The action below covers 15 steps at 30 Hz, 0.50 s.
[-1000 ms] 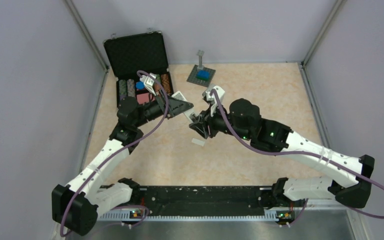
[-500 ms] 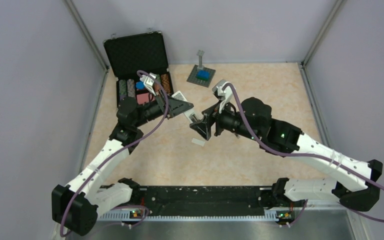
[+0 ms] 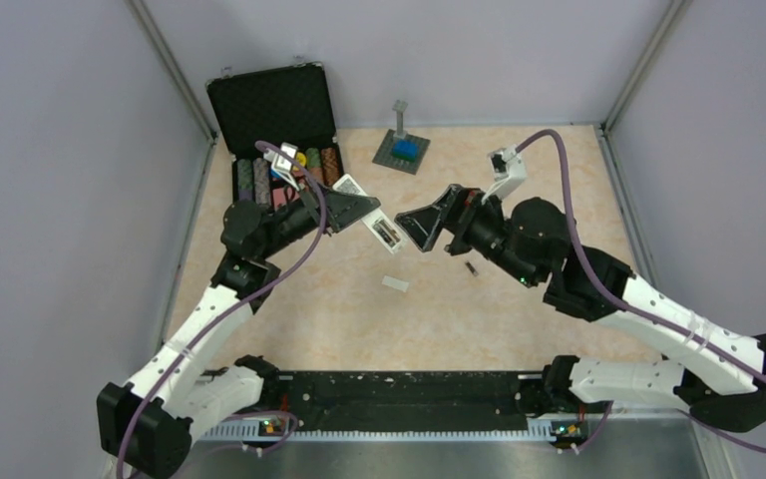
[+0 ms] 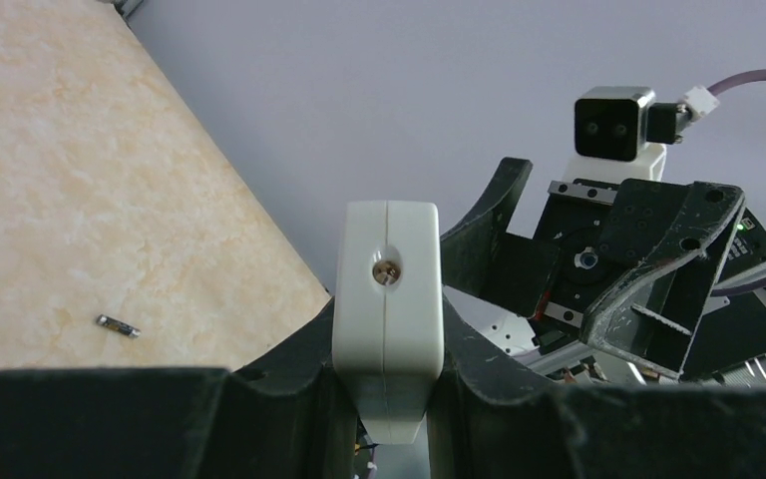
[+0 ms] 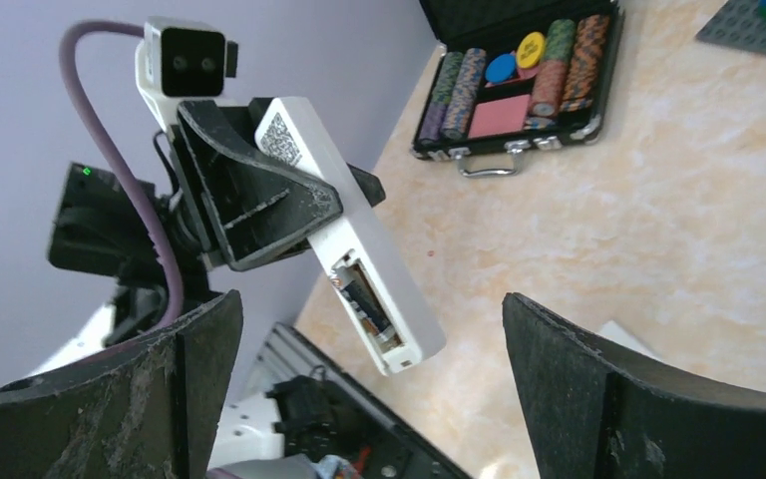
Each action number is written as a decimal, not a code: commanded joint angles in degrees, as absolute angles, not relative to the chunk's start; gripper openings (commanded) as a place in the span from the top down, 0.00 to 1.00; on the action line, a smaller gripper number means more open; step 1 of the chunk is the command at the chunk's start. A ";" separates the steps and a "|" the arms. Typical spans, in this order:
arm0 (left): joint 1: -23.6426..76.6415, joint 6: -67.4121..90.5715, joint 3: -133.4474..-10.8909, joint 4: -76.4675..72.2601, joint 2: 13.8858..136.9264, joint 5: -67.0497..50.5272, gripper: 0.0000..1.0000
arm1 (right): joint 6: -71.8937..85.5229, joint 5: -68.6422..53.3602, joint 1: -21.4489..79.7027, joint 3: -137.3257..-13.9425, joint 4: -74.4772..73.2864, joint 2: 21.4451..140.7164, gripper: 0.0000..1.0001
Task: Load the batteries into the remote control
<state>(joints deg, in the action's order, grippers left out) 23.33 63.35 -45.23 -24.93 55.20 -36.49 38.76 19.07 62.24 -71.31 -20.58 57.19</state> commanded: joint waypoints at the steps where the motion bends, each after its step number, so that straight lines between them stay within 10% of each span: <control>1: 23.37 63.46 -47.09 -29.77 53.47 -34.36 1.00 | 54.61 19.37 62.75 -69.88 -14.77 58.14 0.01; 15: 23.36 63.63 -48.25 -28.88 53.17 -31.38 1.00 | 64.45 13.72 62.73 -67.13 -8.63 63.02 0.01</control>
